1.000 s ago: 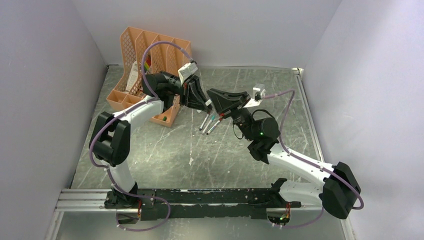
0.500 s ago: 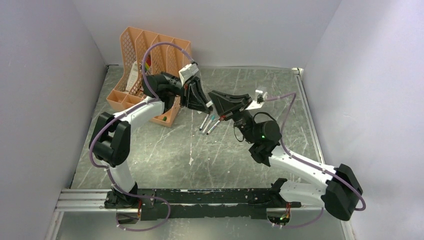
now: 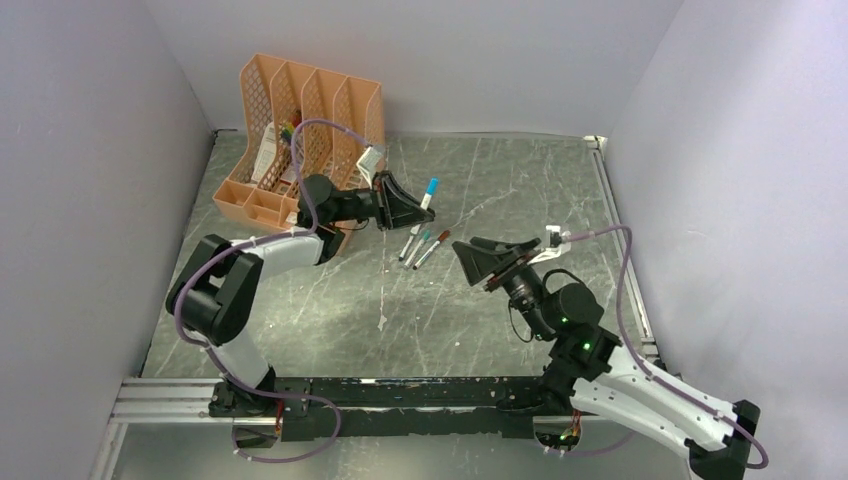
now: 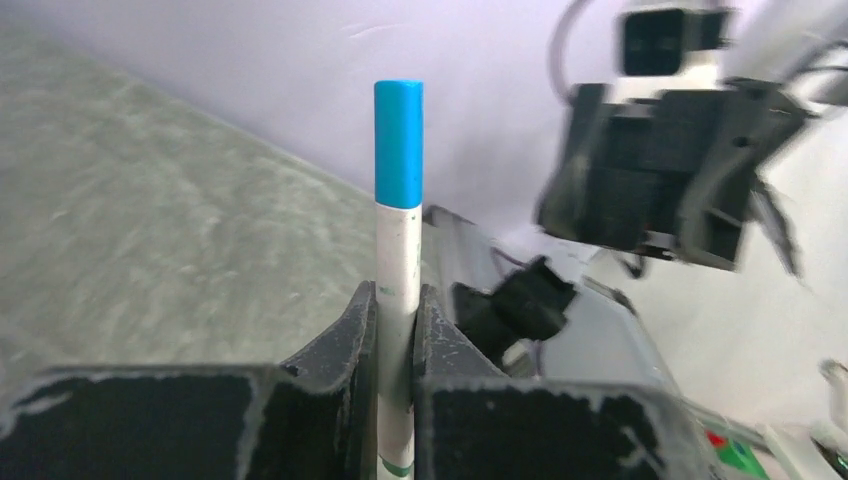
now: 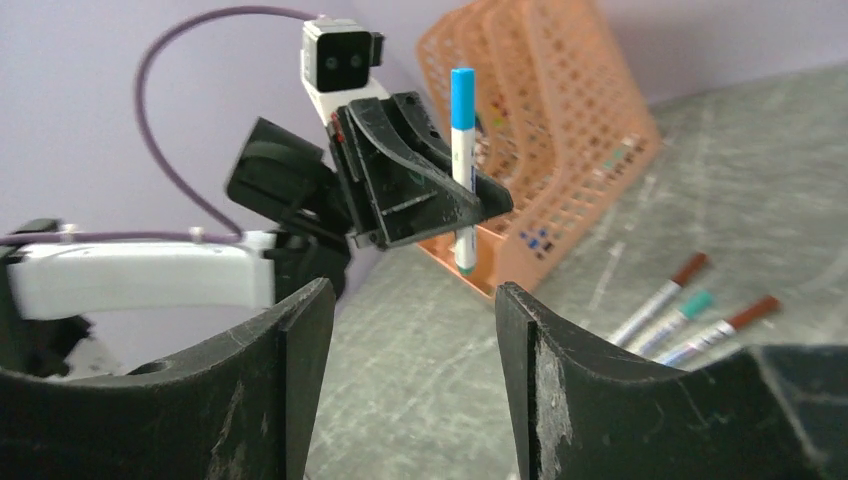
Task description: Insert the pens into the pen caps
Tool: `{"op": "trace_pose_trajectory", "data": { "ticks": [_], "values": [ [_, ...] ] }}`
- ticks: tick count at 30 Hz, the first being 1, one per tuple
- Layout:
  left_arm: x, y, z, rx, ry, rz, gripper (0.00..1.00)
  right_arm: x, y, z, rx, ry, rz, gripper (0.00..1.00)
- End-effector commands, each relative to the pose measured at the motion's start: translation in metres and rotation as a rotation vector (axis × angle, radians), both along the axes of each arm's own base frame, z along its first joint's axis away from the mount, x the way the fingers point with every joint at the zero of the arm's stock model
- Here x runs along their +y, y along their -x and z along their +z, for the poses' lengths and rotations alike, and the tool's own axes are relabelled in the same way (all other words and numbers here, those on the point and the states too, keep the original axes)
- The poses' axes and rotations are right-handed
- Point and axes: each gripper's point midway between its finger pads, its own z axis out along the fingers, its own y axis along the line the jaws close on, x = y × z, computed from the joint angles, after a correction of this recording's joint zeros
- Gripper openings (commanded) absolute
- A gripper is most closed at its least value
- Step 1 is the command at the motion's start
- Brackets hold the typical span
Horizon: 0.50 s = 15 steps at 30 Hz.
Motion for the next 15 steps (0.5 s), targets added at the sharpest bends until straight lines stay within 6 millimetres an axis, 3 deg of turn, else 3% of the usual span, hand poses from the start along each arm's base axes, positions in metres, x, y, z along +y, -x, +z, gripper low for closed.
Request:
{"op": "trace_pose_trajectory", "data": {
  "ticks": [1, 3, 5, 12, 15],
  "values": [
    [0.003, -0.050, -0.055, 0.006, -0.248, 0.325, 0.07, -0.034, -0.007, -0.051, 0.164, 0.166, -0.152, 0.60],
    [0.004, -0.059, -0.086, -0.032, -0.432, 0.443, 0.07, -0.043, -0.004, -0.067, 0.214, 0.187, -0.173, 0.59],
    [0.007, -0.066, -0.104, -0.053, -0.541, 0.520, 0.08, -0.051, -0.001, -0.080, 0.251, 0.196, -0.192, 0.59],
    [0.018, -0.076, -0.152, -0.118, -0.828, 0.615, 0.11, -0.055, 0.000, -0.104, 0.300, 0.223, -0.208, 0.58],
    [0.008, -0.072, -0.162, -0.116, -0.858, 0.591, 0.12, -0.052, -0.002, -0.112, 0.320, 0.263, -0.209, 0.57]
  ]
}}
